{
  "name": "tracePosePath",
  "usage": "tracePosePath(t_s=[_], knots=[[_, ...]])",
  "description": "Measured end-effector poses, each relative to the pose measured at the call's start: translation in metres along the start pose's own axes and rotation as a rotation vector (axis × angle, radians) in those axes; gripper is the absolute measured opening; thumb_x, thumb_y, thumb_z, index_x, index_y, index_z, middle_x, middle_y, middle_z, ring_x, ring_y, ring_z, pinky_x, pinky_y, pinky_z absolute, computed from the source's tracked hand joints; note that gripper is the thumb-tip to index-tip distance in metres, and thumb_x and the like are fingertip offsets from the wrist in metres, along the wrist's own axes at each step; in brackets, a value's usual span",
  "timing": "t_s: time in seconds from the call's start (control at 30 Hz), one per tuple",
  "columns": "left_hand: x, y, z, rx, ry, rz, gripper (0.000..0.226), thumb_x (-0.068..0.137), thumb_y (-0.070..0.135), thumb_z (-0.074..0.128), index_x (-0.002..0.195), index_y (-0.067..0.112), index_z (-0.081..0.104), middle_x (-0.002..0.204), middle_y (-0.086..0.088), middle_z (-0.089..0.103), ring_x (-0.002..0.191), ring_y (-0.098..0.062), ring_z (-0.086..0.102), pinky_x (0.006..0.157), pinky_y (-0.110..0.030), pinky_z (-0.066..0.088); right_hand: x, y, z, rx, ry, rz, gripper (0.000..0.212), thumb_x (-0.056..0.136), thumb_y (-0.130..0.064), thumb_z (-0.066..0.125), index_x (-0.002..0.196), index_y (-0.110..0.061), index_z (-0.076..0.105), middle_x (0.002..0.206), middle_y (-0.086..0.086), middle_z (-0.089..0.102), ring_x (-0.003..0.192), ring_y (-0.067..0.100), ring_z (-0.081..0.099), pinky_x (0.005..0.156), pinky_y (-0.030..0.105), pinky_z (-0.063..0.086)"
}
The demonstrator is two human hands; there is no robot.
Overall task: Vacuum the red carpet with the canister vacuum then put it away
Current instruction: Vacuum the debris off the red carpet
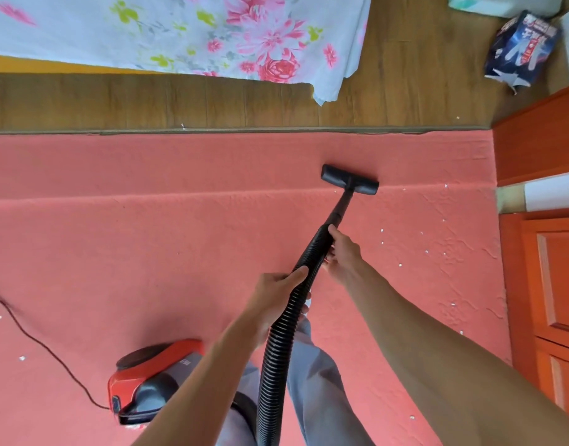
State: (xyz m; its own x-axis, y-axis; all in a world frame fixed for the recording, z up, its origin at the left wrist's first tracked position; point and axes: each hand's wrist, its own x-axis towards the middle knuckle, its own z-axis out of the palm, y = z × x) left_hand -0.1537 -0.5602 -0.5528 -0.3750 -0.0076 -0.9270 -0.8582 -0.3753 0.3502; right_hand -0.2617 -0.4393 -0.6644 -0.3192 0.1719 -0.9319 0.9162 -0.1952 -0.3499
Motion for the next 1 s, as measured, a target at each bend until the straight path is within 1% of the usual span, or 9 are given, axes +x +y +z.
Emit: tracePosePath(t_s=[0.17, 0.3, 0.4, 0.47, 0.63, 0.73, 0.8, 0.9, 1.0], knots=[[-0.007, -0.031, -0.031, -0.048, -0.002, -0.004, 0.046, 0.094, 0.036, 0.067, 0.095, -0.010, 0.072, 0.078, -0.020, 0.072, 0.053, -0.023, 0.061, 0.056, -0.031, 0.053, -0.001, 0.046, 0.006, -0.008, 0.006, 0.005, 0.027, 0.092, -0.016, 0.065, 0.111, 0.002, 0.057, 0.083, 0.013, 0.060, 0.083, 0.027, 0.059, 0.088, 0.045, 0.053], [-0.009, -0.048, -0.049, -0.079, -0.021, -0.026, 0.047, 0.092, 0.036, 0.069, 0.097, -0.011, 0.071, 0.081, -0.021, 0.073, 0.054, -0.023, 0.063, 0.054, -0.030, 0.054, 0.000, 0.075, 0.011, -0.011, 0.021, -0.011, 0.028, 0.089, -0.012, 0.066, 0.111, 0.002, 0.056, 0.087, 0.015, 0.061, 0.080, 0.028, 0.060, 0.088, 0.045, 0.052], [-0.011, -0.059, -0.057, -0.094, -0.051, -0.058, 0.044, 0.092, 0.035, 0.069, 0.097, -0.009, 0.071, 0.089, -0.025, 0.075, 0.055, -0.023, 0.064, 0.051, -0.028, 0.055, 0.000, 0.090, 0.007, -0.028, 0.032, -0.028, 0.030, 0.087, -0.012, 0.067, 0.110, 0.003, 0.056, 0.087, 0.016, 0.061, 0.081, 0.028, 0.060, 0.079, 0.042, 0.051], [-0.014, -0.066, -0.059, -0.100, -0.067, -0.091, 0.044, 0.091, 0.036, 0.070, 0.100, -0.008, 0.070, 0.093, -0.023, 0.076, 0.055, -0.022, 0.066, 0.050, -0.028, 0.056, 0.000, 0.098, 0.001, -0.053, 0.040, -0.037, 0.030, 0.086, -0.013, 0.068, 0.109, 0.003, 0.057, 0.087, 0.016, 0.062, 0.081, 0.028, 0.061, 0.080, 0.041, 0.052], [-0.018, -0.087, -0.060, -0.095, -0.127, -0.160, 0.044, 0.090, 0.038, 0.071, 0.106, -0.003, 0.071, 0.092, -0.019, 0.077, 0.066, -0.024, 0.071, 0.062, -0.034, 0.060, -0.004, 0.119, -0.018, -0.098, 0.043, -0.045, 0.031, 0.085, -0.019, 0.071, 0.106, 0.003, 0.060, 0.077, 0.012, 0.061, 0.075, 0.026, 0.061, 0.083, 0.042, 0.055], [-0.022, -0.094, -0.057, -0.075, -0.143, -0.176, 0.042, 0.090, 0.037, 0.071, 0.106, -0.002, 0.070, 0.093, -0.019, 0.077, 0.069, -0.026, 0.070, 0.060, -0.034, 0.060, -0.013, 0.128, -0.031, -0.100, 0.058, -0.059, 0.031, 0.086, -0.020, 0.071, 0.104, 0.003, 0.062, 0.078, 0.013, 0.061, 0.078, 0.027, 0.060, 0.079, 0.040, 0.053], [-0.026, -0.099, -0.054, -0.048, -0.164, -0.186, 0.041, 0.089, 0.036, 0.073, 0.105, -0.002, 0.070, 0.093, -0.019, 0.077, 0.072, -0.029, 0.070, 0.065, -0.036, 0.062, -0.021, 0.133, -0.041, -0.105, 0.072, -0.062, 0.029, 0.086, -0.021, 0.070, 0.103, 0.001, 0.063, 0.084, 0.014, 0.064, 0.080, 0.027, 0.062, 0.076, 0.038, 0.054], [-0.031, -0.107, -0.047, 0.017, -0.193, -0.183, 0.041, 0.087, 0.036, 0.075, 0.100, -0.003, 0.071, 0.093, -0.021, 0.077, 0.077, -0.032, 0.071, 0.081, -0.044, 0.061, -0.031, 0.133, -0.054, -0.188, 0.113, -0.077, 0.024, 0.084, -0.022, 0.069, 0.097, -0.002, 0.063, 0.082, 0.013, 0.063, 0.067, 0.022, 0.060, 0.060, 0.028, 0.049], [-0.034, -0.115, -0.040, 0.078, -0.213, -0.161, 0.042, 0.086, 0.038, 0.076, 0.096, -0.002, 0.073, 0.091, -0.020, 0.077, 0.075, -0.031, 0.071, 0.086, -0.047, 0.061, -0.034, 0.127, -0.063, -0.270, 0.110, -0.095, 0.026, 0.085, -0.023, 0.067, 0.101, -0.002, 0.062, 0.078, 0.011, 0.061, 0.058, 0.019, 0.055, 0.054, 0.025, 0.046]])
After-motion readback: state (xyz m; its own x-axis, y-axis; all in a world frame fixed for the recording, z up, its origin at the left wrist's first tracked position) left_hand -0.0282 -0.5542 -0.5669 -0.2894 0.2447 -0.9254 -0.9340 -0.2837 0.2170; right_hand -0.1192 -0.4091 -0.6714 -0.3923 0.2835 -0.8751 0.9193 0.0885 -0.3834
